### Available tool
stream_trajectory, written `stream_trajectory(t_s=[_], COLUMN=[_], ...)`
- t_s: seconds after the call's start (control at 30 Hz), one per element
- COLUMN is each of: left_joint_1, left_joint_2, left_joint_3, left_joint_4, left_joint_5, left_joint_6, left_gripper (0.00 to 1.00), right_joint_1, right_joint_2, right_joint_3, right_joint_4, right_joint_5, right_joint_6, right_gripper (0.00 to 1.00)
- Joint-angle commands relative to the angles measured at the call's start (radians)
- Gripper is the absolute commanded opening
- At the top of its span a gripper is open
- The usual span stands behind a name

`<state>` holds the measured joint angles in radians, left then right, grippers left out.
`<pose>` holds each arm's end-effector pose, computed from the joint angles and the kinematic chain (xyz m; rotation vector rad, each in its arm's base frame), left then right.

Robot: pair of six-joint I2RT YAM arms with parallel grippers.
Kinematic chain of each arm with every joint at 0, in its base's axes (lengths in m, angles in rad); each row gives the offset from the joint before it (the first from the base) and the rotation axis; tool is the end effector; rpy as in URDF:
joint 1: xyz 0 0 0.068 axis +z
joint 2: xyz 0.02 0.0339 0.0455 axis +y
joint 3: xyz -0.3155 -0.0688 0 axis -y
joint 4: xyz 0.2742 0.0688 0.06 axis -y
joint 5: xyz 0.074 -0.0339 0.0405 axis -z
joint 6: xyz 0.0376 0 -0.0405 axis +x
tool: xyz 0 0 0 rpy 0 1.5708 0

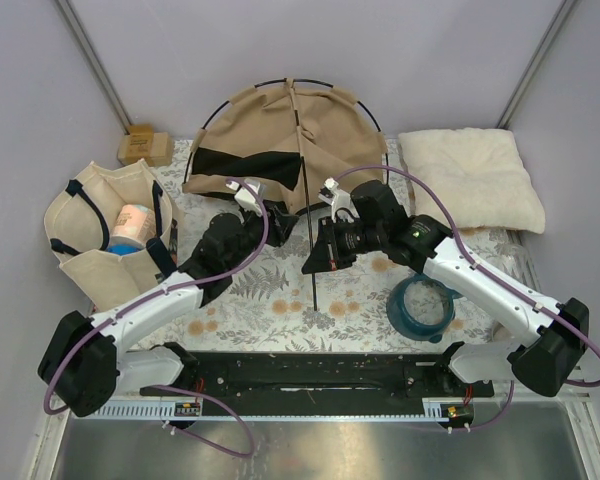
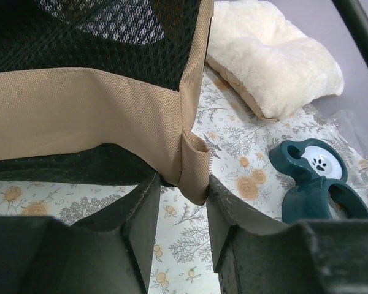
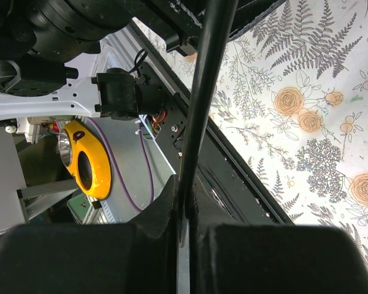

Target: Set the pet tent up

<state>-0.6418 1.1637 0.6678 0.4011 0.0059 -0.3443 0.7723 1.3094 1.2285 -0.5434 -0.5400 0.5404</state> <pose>0.2209 -0.1653 0.3150 0.2596 1.7013 -0.7453 0.2034 0.2252 0.3938 -0.6139 2.3387 1.2729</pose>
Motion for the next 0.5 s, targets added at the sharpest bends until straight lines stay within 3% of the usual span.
stream_trajectory(t_s=[0.0, 0.37, 0.47], left_joint_1=[0.002, 0.002, 0.001], left_joint_2=[0.017, 0.042, 0.037], left_joint_3=[0.038, 0.064, 0.065], left_joint_4=[0.071, 0.064, 0.062], left_joint_5=[0.014, 0.022, 0.02], left_joint_6=[0.028, 0.034, 0.039], left_gripper=[0.36, 0.03, 0.0], right_joint_1=[0.005, 0.004, 0.004], right_joint_2=[-0.007, -0.004, -0.001], right_joint_3=[0.048, 0.057, 0.055], right_joint_4=[0.08, 0.082, 0.088], right_joint_5=[0.014, 0.018, 0.021], right_joint_6=[-0.013, -0.019, -0.02], right_gripper=[0.0, 0.0, 0.0])
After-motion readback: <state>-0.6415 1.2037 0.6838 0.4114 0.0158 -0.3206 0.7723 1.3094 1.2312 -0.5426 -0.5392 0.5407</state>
